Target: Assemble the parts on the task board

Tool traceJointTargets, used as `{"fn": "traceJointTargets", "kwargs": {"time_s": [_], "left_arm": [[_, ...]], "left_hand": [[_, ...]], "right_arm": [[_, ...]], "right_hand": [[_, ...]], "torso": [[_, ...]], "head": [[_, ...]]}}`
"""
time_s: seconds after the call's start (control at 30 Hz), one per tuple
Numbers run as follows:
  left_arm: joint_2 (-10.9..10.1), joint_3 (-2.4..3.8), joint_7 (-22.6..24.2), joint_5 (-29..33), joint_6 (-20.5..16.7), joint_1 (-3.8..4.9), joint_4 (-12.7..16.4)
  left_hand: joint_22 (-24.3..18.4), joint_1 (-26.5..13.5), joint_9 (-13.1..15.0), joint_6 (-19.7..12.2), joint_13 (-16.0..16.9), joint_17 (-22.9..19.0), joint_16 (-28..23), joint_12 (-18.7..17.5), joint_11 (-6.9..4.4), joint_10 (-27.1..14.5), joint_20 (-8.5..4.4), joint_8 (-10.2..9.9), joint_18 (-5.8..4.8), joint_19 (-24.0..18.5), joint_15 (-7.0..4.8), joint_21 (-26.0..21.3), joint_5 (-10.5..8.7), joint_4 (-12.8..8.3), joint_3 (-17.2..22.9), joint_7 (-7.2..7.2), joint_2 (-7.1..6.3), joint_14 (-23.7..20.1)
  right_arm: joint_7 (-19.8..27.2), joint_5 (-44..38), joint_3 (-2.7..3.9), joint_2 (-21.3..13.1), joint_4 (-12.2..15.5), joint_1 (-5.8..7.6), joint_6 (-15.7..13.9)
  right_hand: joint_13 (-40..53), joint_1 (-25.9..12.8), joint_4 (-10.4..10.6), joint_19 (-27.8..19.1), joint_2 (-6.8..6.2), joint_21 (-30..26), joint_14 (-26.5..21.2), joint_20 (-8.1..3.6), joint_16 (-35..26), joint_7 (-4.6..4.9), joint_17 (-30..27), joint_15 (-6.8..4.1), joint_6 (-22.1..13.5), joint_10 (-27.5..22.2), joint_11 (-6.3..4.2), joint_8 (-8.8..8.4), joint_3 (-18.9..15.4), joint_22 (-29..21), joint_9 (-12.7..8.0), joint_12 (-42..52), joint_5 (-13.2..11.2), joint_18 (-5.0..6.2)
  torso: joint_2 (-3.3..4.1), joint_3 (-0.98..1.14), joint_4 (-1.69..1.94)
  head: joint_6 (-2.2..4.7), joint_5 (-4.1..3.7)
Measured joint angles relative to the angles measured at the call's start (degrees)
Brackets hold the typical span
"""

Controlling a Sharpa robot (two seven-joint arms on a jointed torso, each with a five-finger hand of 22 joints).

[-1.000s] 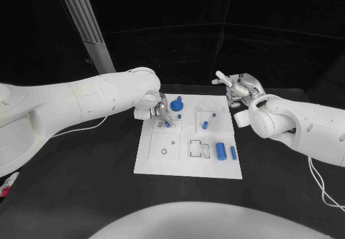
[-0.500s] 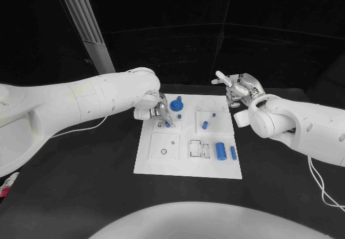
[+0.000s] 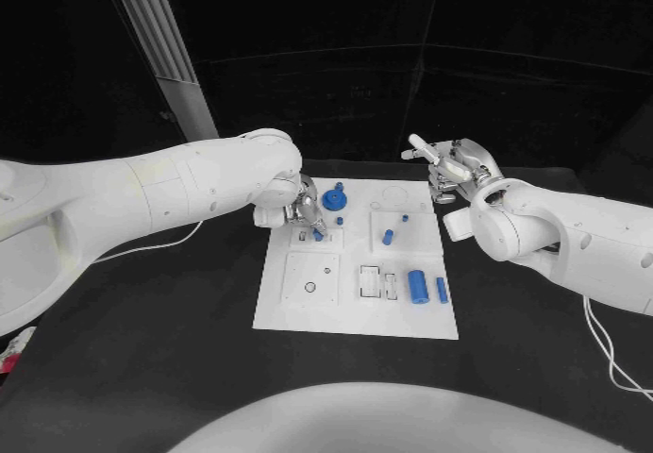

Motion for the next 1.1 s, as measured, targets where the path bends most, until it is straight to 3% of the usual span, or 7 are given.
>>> {"fn": "traceJointTargets", "kwargs": {"time_s": [1.1], "left_arm": [[-0.16, 0.00, 0.07, -0.01, 0.30, 0.00, -0.22]], "left_hand": [[0.00, -0.09, 0.09, 0.00, 0.00, 0.00, 0.00, 0.00, 0.00, 0.00, 0.00, 0.01, 0.00, 0.00, 0.00, 0.00, -0.23, -0.16, 0.16, 0.00, -0.08, 0.00]], "right_arm": [[-0.15, 0.00, 0.00, 0.01, -0.01, -0.05, -0.27]], "right_hand": [[0.00, 0.01, 0.00, 0.00, 0.01, 0.00, 0.00, 0.00, 0.00, -0.04, 0.00, 0.00, -0.04, 0.00, 0.00, 0.00, 0.00, 0.00, 0.00, 0.00, 0.00, 0.00]], "torso": [[0.00, 0.02, -0.05]], "head": [[0.00, -0.03]]}}
